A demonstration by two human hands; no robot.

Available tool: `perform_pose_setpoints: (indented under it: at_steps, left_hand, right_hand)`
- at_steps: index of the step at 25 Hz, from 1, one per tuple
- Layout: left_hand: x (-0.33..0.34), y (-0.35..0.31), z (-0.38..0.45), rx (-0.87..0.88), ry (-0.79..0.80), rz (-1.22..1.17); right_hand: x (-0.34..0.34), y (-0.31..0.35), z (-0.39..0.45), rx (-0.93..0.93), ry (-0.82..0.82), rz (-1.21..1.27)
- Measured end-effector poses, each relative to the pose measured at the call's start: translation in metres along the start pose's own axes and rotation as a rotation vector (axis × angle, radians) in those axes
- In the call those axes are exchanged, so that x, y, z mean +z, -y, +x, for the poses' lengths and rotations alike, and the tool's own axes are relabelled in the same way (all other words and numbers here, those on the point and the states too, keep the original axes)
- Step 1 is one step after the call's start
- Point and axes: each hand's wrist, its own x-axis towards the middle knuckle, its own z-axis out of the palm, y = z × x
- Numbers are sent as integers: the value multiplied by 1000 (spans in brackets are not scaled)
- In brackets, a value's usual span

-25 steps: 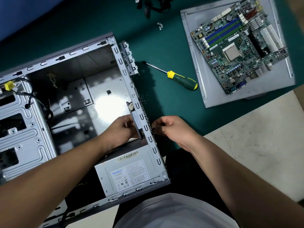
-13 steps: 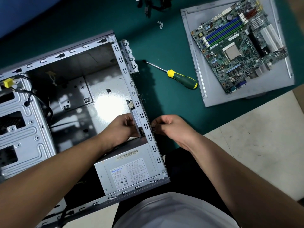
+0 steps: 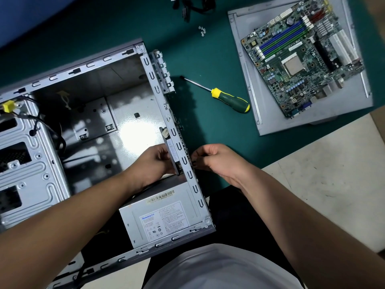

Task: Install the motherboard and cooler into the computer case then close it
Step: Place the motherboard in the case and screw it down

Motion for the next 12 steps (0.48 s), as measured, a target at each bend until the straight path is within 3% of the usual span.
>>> perform_pose_setpoints:
  at_steps: [12]
  left_hand:
    - [-2,0,1,6,-1,30]
  right_hand:
    - [-4,13,6,91,67,-2]
